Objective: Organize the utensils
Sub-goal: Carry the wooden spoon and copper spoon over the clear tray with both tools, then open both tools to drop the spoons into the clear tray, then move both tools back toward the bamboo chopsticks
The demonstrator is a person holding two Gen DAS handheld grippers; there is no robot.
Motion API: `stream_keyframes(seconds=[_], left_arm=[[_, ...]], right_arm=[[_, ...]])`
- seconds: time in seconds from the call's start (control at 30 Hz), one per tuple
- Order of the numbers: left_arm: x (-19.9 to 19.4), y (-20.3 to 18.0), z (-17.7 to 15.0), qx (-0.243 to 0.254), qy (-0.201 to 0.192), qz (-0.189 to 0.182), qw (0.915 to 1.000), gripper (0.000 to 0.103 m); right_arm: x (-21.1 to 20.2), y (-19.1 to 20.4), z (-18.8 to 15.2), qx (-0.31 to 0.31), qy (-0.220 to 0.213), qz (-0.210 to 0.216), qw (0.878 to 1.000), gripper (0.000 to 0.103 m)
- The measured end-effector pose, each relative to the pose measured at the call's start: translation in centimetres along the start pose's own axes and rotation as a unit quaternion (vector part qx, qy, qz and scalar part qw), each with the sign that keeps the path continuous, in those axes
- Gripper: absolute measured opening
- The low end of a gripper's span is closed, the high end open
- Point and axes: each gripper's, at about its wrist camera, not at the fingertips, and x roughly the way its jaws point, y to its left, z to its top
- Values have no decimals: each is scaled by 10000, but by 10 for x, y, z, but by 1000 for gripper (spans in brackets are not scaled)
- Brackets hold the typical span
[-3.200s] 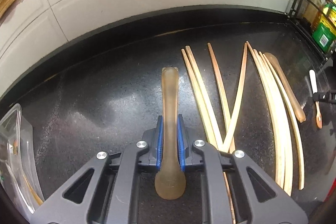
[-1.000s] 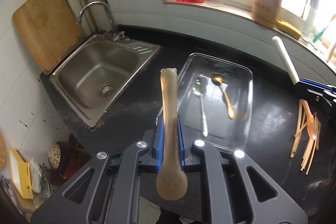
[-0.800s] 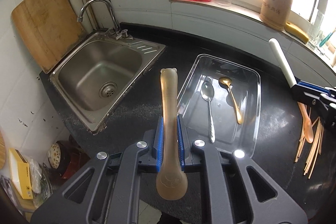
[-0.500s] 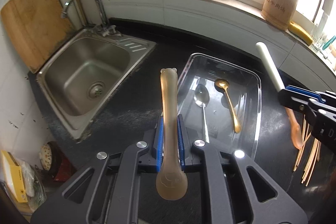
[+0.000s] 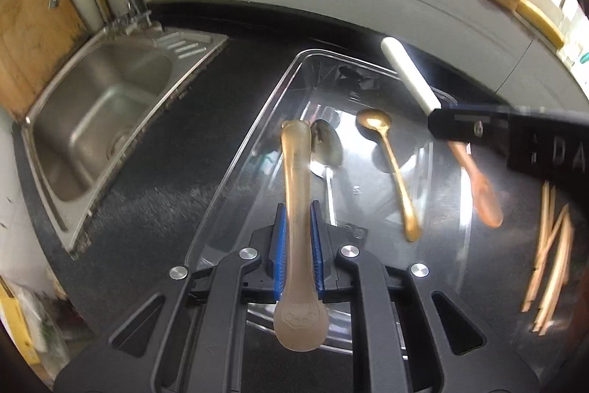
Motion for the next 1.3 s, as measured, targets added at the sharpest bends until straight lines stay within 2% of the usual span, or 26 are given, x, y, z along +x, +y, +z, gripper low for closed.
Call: stream_keyframes(seconds=[0.2, 0.23, 0.27, 0.3, 0.33, 0.37, 0.4, 0.43, 0.57, 0.77, 0.87, 0.93, 1.13, 1.27, 1.3], left_arm=[[13, 6, 1, -144, 94, -200, 9997, 12], [15, 7, 2, -193, 78, -271, 9994, 12], [14, 5, 3, -163, 24, -254, 9995, 14], [13, 3, 4, -102, -50, -224, 9997, 24], [12, 0, 6, -12, -43, -169, 9998, 37], [9, -1, 6, 7, -53, -149, 9999, 76], [4, -1, 7, 4, -140, -112, 9998, 94], [-5, 0, 6, 1, -312, -50, 9995, 94], [-27, 9, 6, -151, -353, -265, 9989, 94], [-64, 10, -1, -106, -566, -329, 9978, 94], [-83, -1, -6, 146, -629, -264, 9976, 94], [-96, -13, -10, 289, -706, -399, 9963, 94], [-127, -86, -27, 1006, -809, -1025, 9863, 94], [-145, -152, -48, 1677, -823, -1460, 9715, 94], [-149, -165, -54, 1822, -829, -1552, 9674, 94]], right_arm=[[7, -4, 9, 77, 2, -51, 10000, 14], [6, -8, 10, 161, -34, -60, 9998, 16], [5, -12, 12, 242, -58, -38, 9997, 23], [4, -16, 13, 313, -72, 11, 9995, 61], [-2, -21, 14, 411, -165, 20, 9990, 88], [-12, -25, 15, 443, -353, -7, 9984, 88], [-20, -28, 16, 435, -441, -60, 9981, 88], [-27, -32, 16, 473, -490, -68, 9977, 88], [-57, -44, 9, 593, -627, -93, 9962, 88], [-101, -48, -23, 597, -794, -240, 9948, 88], [-123, -48, -44, 530, -851, -691, 9926, 88], [-144, -56, -64, 651, -959, -853, 9896, 88], [-217, -101, -145, 1304, -1334, -1803, 9658, 88], [-259, -132, -213, 1893, -1381, -2326, 9439, 88], [-272, -142, -237, 2091, -1391, -2503, 9350, 88]])
